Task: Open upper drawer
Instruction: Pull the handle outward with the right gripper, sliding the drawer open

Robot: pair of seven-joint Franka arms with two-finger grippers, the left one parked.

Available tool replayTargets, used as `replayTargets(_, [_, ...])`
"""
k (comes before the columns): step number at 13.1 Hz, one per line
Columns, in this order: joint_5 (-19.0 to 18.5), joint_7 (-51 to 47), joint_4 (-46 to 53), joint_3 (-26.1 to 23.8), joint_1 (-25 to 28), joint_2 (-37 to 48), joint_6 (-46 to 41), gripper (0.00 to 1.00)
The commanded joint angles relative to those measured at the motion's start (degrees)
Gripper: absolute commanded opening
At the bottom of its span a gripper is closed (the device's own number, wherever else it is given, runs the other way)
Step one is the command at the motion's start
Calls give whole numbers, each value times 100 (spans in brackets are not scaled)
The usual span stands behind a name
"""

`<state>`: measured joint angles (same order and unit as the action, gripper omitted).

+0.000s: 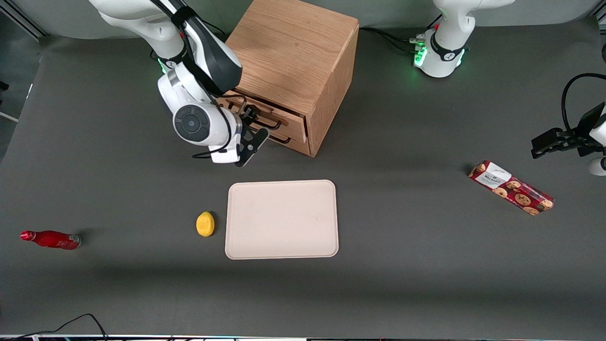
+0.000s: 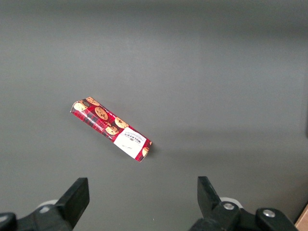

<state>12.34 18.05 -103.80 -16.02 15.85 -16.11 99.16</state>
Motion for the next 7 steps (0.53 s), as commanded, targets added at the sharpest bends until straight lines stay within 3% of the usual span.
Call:
replayTargets(1, [-179, 190, 193, -24, -143, -68, 24, 100])
replayTargets(7, [-364, 181, 518, -33, -266, -331, 24, 100])
